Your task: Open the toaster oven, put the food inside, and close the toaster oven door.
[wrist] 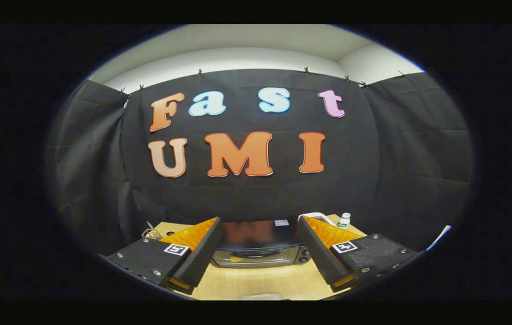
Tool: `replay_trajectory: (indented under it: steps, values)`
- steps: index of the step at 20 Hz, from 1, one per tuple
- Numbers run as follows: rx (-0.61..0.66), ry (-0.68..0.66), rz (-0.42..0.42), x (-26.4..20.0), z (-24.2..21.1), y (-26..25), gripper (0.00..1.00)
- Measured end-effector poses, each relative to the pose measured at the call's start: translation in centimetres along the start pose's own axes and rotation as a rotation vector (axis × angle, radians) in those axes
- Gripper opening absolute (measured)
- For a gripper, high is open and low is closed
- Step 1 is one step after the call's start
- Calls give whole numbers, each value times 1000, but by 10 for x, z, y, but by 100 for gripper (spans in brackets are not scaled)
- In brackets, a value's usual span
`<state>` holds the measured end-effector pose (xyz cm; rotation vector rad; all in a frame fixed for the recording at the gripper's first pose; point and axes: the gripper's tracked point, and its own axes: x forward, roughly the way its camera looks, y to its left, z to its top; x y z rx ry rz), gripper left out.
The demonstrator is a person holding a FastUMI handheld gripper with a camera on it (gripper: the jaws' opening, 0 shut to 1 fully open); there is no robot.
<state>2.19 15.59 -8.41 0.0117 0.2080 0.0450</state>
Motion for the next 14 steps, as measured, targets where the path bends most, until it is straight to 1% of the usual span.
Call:
replay_trajectory:
  steps: [6,14]
  values:
    - [24,-32,-36,-29,10,-3,99]
    - [3,-34,-55,-36,10,-14,99]
